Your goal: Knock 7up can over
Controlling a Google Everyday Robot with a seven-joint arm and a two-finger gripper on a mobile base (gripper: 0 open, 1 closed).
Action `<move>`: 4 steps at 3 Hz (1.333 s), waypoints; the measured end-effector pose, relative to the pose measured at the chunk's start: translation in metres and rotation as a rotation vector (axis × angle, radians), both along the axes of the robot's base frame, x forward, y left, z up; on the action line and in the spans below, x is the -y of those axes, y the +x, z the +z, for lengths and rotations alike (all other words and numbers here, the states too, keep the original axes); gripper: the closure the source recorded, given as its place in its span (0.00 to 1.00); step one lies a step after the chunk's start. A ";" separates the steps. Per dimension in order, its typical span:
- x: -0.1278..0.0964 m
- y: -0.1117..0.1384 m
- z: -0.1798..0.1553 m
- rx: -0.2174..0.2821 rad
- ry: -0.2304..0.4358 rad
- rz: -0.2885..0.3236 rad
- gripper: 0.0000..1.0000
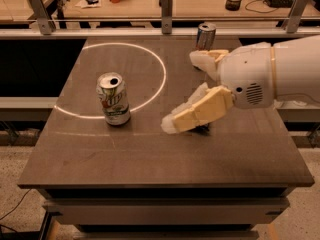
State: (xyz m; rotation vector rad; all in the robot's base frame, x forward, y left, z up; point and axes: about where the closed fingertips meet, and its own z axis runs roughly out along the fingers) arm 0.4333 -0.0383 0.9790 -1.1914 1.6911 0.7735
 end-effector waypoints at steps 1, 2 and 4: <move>-0.034 0.017 -0.015 0.010 0.103 -0.017 0.00; -0.055 0.030 -0.022 0.024 0.154 -0.031 0.00; -0.084 0.048 -0.025 0.098 0.181 -0.048 0.00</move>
Offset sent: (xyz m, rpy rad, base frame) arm 0.0502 0.0759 -0.0343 0.2262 -0.0344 -0.0577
